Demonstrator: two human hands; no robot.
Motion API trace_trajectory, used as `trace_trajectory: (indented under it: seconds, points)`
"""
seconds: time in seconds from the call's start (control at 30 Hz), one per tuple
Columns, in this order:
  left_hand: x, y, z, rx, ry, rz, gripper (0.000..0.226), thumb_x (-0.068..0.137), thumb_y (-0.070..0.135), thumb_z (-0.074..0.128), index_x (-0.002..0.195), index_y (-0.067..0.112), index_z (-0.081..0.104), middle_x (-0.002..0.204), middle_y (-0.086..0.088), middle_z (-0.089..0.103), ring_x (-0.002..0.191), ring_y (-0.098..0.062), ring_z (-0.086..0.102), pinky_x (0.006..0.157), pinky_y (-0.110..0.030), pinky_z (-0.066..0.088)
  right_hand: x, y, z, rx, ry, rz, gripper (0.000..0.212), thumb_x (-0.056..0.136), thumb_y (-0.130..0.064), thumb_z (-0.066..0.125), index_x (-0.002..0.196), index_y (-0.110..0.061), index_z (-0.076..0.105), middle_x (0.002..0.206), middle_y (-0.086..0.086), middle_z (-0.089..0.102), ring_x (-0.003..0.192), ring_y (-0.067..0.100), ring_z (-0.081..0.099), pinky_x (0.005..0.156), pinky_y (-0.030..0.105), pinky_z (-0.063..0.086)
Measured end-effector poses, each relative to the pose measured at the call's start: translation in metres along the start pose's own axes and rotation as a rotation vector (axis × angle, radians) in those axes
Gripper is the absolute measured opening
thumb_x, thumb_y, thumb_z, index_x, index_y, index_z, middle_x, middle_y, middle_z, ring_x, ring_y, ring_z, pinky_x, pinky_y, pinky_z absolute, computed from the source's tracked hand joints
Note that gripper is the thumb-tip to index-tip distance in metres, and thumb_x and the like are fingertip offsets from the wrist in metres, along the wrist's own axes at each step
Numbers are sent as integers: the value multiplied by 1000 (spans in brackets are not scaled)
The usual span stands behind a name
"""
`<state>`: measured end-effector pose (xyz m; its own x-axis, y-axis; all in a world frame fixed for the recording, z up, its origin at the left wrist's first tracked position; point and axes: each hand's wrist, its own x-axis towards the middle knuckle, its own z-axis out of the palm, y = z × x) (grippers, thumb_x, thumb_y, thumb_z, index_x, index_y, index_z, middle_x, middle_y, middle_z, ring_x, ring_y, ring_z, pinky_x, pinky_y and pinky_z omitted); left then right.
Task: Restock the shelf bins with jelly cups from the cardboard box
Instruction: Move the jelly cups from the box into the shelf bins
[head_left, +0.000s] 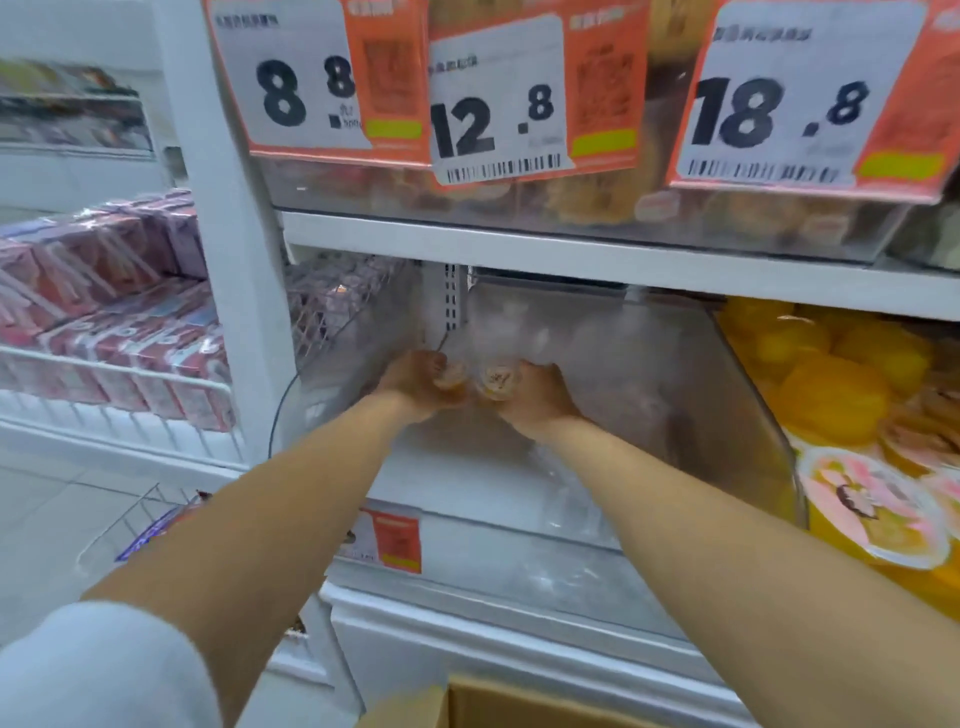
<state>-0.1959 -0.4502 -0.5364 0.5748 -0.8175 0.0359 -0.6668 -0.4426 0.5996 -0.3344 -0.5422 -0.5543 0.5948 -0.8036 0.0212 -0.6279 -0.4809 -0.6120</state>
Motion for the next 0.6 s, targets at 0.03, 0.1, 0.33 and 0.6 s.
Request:
trace_trajectory:
  seconds: [0.03,0.1,0.33,0.6]
  points:
    - [1,-5,0,71,-6,17,17,82,33,71,86,25,57,102,3,62,88,-16,57,77,-26,47,-8,-4,-3,-31,-9,-4,68,57,-70,59,113,-31,61,112,6,58,94,24,61,84,35,55]
    - [3,-11,2,277,12,70,31,86,34,67,115,24,62,126,-4,61,109,-22,59,89,-31,50,-22,-10,-11,-44,6,-19,46,69,-46,67,110,-25,64,111,7,49,95,26,56,85,32,52]
    - [-3,4,-8,538,105,65,30,88,25,66,118,16,68,122,-6,63,110,-26,61,86,-32,52,-22,-8,-15,22,6,-71,41,86,-29,64,121,-9,64,133,10,50,119,28,53,97,26,41]
    - [-15,-4,-14,383,-99,-35,73,92,8,54,153,29,21,154,-2,33,110,-20,57,68,-18,42,-19,-16,-14,-311,-178,-183,68,99,-47,34,153,-9,17,162,-1,8,145,25,18,115,41,24]
